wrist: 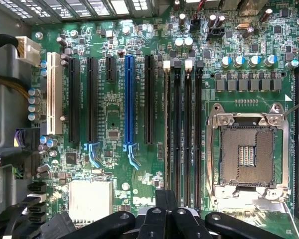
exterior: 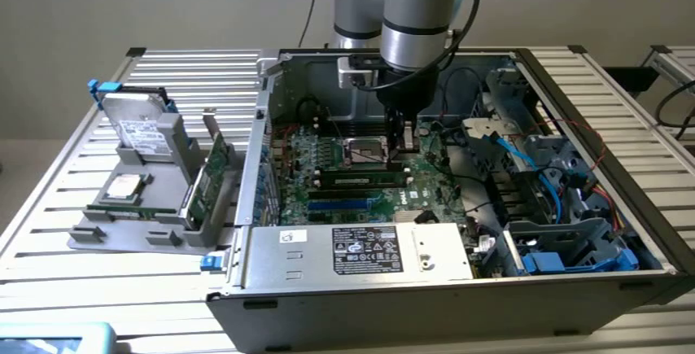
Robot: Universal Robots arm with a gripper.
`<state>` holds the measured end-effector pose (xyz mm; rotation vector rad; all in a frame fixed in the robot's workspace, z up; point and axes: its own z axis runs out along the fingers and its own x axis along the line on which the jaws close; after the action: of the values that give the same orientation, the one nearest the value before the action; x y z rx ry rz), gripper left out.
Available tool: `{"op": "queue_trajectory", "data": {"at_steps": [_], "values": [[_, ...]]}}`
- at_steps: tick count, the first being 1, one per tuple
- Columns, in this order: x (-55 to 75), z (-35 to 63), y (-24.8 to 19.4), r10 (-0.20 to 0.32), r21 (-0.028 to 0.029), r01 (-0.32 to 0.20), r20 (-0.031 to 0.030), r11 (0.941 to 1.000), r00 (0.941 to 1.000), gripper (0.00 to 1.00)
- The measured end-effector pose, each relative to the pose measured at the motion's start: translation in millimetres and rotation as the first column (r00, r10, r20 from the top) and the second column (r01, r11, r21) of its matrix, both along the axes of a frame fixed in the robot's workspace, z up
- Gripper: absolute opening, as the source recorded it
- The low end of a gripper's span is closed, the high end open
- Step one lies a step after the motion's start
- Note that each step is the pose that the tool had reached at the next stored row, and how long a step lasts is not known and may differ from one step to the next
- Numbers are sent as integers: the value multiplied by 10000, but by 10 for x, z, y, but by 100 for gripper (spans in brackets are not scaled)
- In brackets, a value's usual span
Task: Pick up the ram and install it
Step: 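Press down the ram until it locks into place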
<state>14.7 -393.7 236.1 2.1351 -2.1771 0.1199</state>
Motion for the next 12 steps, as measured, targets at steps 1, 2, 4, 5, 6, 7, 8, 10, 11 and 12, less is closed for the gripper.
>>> {"op": "queue_trajectory", "data": {"at_steps": [1,2,4,5,6,7,8,10,11,12], "values": [[0,-4,1,-2,-1,2,7,10000,10000,11],[0,-7,5,-2,-3,2,12,10000,10000,11],[0,-13,14,-2,0,2,29,10000,10000,11],[0,-16,13,-1,0,1,39,10000,10000,11],[0,-20,13,-1,0,1,51,10000,10000,11],[0,-25,14,-2,0,2,65,10000,10000,11],[0,-29,13,-2,-1,2,75,10000,10000,11],[0,-39,14,-4,0,4,94,10000,10000,11],[0,-44,14,-4,1,4,102,10000,9999,11],[0,-48,13,-4,-1,4,105,10000,9999,11]]}}
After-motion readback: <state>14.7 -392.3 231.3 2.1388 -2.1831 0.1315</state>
